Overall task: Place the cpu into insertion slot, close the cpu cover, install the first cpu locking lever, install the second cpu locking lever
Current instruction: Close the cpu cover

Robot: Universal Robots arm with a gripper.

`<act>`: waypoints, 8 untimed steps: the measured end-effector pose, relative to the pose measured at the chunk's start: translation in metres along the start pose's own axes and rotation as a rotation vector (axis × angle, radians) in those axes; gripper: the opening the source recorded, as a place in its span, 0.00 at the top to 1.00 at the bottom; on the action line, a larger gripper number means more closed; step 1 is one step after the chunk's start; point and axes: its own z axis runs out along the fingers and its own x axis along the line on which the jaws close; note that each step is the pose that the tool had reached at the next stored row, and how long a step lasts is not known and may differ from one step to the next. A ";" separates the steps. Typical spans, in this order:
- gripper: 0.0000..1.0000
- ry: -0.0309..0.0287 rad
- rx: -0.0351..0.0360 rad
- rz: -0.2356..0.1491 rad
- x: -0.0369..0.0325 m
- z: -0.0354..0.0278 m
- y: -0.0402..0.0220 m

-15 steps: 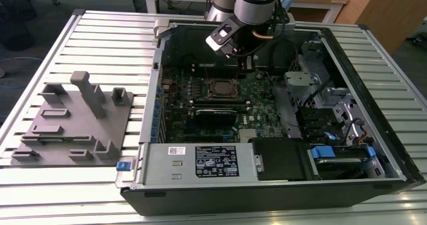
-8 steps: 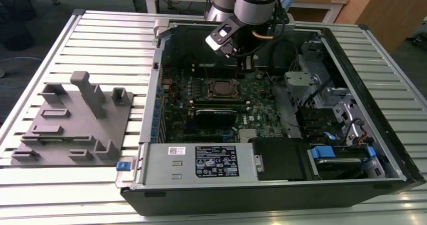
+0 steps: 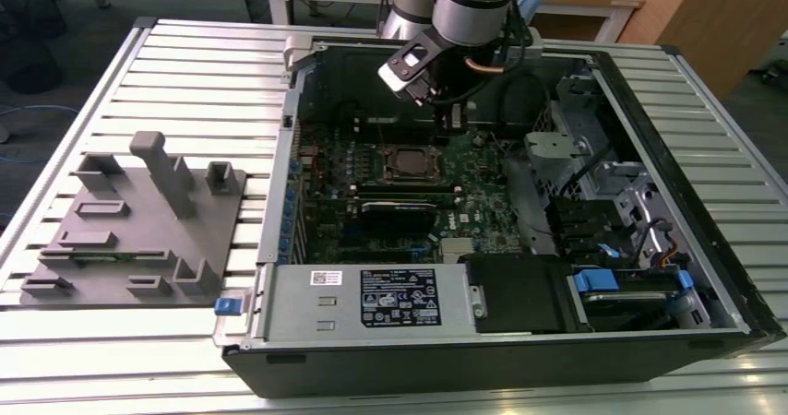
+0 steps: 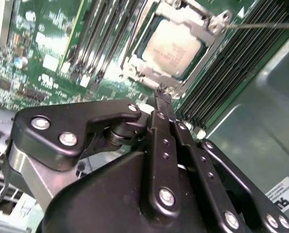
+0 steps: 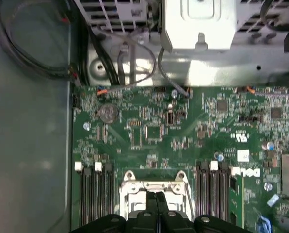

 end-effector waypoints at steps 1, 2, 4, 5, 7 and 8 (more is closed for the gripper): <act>0.89 -0.0003 0.0046 0.000 0.0000 0.0000 0.0000; 0.89 -0.0004 0.0045 0.000 0.0000 0.0000 -0.0001; 0.89 -0.0004 0.0046 0.000 0.0000 0.0000 -0.0001; 0.89 -0.0003 0.0046 0.000 0.0000 0.0000 0.0000; 0.89 -0.0003 0.0045 0.000 0.0000 0.0000 -0.0002; 0.89 -0.0001 0.0045 0.000 0.0000 0.0002 -0.0013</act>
